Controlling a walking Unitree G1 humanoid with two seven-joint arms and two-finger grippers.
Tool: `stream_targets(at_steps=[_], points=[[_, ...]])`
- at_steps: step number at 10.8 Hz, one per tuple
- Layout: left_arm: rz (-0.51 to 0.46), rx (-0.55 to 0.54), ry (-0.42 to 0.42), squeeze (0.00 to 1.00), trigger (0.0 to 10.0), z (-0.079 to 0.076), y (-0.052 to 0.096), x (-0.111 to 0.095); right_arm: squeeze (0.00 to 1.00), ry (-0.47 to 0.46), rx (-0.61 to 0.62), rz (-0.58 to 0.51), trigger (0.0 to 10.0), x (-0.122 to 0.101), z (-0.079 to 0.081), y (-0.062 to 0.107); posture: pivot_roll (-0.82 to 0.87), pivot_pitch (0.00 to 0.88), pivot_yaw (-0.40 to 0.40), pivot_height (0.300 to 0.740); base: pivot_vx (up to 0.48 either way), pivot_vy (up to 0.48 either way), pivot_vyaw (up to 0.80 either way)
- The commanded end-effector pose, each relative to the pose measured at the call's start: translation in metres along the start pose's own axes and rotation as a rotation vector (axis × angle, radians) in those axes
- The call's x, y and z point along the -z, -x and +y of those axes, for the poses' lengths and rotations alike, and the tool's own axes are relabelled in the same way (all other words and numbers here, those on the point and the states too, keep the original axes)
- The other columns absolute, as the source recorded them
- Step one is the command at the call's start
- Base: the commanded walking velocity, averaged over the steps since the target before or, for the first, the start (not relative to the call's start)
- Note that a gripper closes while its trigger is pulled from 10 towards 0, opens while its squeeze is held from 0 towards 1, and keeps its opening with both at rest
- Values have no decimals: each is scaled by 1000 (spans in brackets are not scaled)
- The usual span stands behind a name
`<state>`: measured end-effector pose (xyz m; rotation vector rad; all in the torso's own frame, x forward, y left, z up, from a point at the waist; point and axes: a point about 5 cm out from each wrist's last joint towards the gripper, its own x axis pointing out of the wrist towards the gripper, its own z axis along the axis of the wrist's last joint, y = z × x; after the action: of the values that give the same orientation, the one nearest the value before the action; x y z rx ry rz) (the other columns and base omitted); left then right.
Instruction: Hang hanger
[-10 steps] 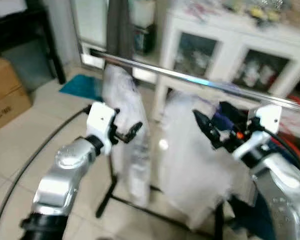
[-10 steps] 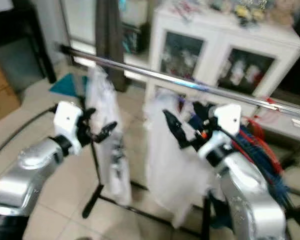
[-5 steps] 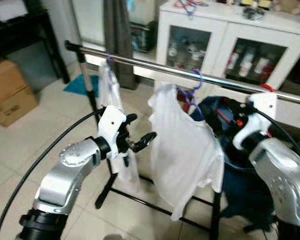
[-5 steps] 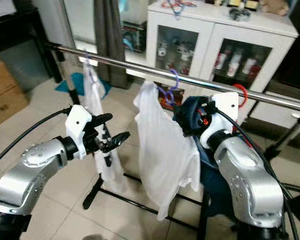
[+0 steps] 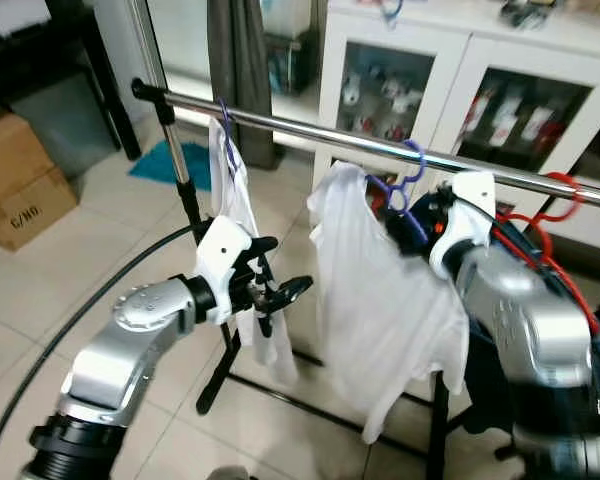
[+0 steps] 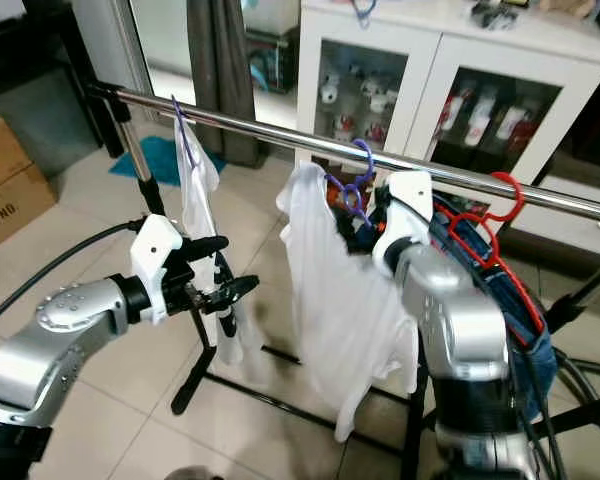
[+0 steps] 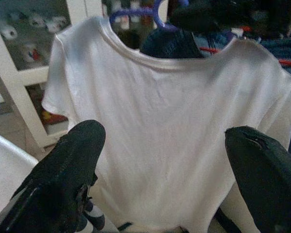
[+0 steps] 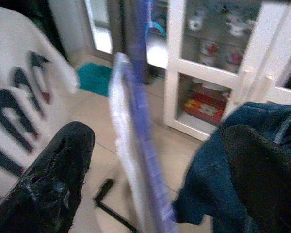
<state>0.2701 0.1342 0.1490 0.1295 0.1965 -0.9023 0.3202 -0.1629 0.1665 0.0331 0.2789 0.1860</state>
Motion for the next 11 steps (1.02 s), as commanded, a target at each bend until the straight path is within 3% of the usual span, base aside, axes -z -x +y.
stream_targets(at_steps=[1, 2, 4, 5, 6, 7, 11], points=[[-13, 39, -16, 0, 10000, -3, -2, -6, 1000, -16, 27, 19, 10000, -1, -8, -1, 80, 0, -26, 740, 0, 0, 0], [-18, 68, -28, 0, 10000, -1, -2, -8, 1000, -83, -62, 30, 10000, -8, -5, -13, 76, 0, -27, 740, 0, 0, 0], [-16, 81, -35, 0, 10000, 1, -3, -10, 1000, -49, -78, 41, 10000, -13, -5, -25, 77, 0, -26, 740, 0, 0, 0], [-16, 85, -36, 0, 10000, 1, -2, -10, 0, -45, -89, 46, 10000, -17, -5, -30, 79, 0, -27, 740, 0, 0, 0], [-13, 89, -40, 0, 10000, 2, -1, -10, 0, -41, -124, 64, 5961, -22, -6, -36, 85, 0, -30, 740, 0, 0, 0], [-11, 89, -45, 0, 10000, 2, -1, -10, 0, -44, -133, 81, 0, -23, -9, -39, 87, 0, -32, 740, 0, 0, 0], [-2, 90, -59, 0, 10000, 4, 0, -9, 0, -19, -150, 131, 0, -21, -13, -47, 88, 0, -34, 740, 0, 0, 0]])
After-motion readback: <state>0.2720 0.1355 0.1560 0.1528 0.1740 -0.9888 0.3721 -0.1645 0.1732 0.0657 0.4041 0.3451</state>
